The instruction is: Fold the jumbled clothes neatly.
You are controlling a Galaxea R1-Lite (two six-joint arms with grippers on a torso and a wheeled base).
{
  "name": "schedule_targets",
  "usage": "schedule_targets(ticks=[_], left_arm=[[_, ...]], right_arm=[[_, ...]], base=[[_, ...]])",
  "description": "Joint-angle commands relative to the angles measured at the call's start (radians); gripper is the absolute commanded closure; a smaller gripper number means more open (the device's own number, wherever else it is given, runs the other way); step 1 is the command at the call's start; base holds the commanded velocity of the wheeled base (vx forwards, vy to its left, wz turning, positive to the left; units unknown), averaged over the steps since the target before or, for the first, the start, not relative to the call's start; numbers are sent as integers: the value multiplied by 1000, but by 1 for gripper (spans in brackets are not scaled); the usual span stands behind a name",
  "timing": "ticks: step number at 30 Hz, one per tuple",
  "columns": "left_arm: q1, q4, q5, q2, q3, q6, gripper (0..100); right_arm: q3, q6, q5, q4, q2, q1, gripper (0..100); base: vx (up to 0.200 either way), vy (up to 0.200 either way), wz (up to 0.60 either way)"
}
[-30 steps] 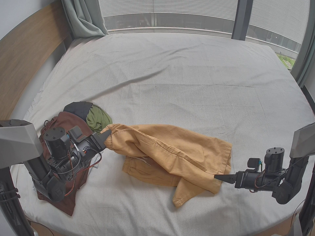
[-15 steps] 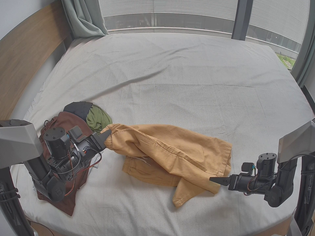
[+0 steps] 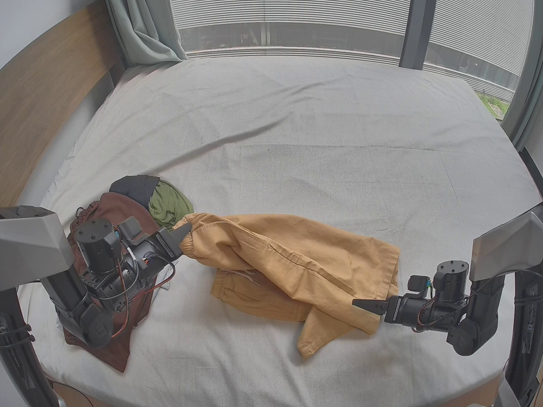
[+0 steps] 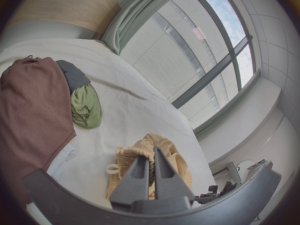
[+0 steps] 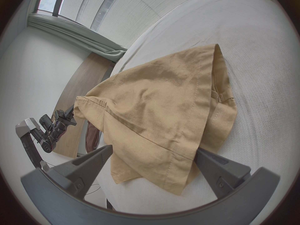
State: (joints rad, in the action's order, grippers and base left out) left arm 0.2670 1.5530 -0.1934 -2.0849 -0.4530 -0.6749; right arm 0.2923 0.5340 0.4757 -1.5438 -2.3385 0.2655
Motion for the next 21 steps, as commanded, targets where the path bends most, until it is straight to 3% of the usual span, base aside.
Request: schedule_targets(ticks=[1, 12, 13, 21], left_arm=[[1, 1, 0, -1, 0, 0, 100], [1, 1, 0, -1, 0, 0, 100], [1, 1, 0, -3, 0, 0, 100], [1, 1, 0, -4, 0, 0, 100]], right_arm=[[4, 15, 0, 1, 53, 0, 0], [-2, 29, 0, 1, 71, 12, 0], [-1, 29, 0, 1, 68, 12, 100], [-4, 27, 0, 1, 71, 6, 100]], base=[[0, 0, 0], [0, 0, 0], [0, 0, 0], [0, 0, 0]])
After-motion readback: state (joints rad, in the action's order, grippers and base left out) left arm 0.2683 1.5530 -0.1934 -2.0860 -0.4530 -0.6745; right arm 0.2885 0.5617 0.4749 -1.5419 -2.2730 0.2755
